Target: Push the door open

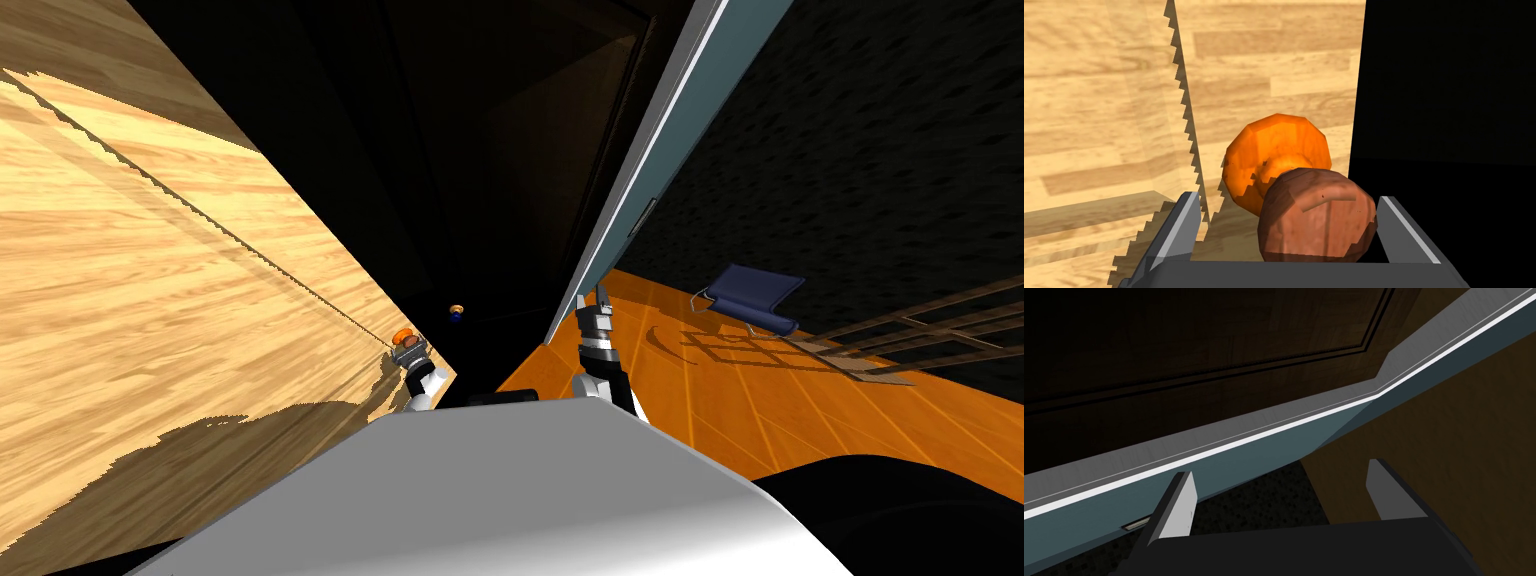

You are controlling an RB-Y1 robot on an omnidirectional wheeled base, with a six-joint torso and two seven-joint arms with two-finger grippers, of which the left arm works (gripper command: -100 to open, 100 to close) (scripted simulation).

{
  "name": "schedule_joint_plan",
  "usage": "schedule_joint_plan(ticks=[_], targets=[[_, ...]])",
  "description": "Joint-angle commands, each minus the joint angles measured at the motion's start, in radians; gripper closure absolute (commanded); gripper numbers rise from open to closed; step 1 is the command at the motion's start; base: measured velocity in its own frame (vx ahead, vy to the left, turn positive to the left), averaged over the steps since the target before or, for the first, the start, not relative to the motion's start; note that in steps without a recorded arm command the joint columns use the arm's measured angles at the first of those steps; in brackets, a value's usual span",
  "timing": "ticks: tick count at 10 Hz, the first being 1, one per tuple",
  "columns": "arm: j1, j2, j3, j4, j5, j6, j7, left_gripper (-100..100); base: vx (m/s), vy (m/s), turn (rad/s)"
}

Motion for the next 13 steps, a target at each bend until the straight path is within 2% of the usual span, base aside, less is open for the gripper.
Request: schedule_joint_plan(ticks=[1,3,5,6,7,8,9,10,13], targets=[[0.019,0.015,0.032,-0.007,0.014,-0.023,-0.004,100,0.023,0.016,-0.077],[0.019,0.015,0.032,0.002,0.014,-0.023,-0.004,100,0.026,0.018,-0.012],[0.019,0.015,0.032,-0.007,0.014,-0.023,-0.004,100,0.000,0.004,0.009],[0.019,0.015,0.032,0.005,0.014,-0.023,-0.004,100,0.000,0.007,-0.022],[0.019,0.015,0.032,-0.007,0.014,-0.023,-0.004,100,0.000,0.000,0.000],[0.017,0.020,0.052,0.001,0.024,-0.032,-0.006,100,0.027,0.022,-0.076],[0.017,0.020,0.052,0.001,0.024,-0.032,-0.006,100,0.030,0.040,-0.040],[0.015,0.026,0.071,0.010,0.034,-0.041,-0.009,100,0.049,0.052,-0.091],[0.015,0.026,0.071,0.010,0.034,-0.041,-0.009,100,0.036,0.028,0.001]])
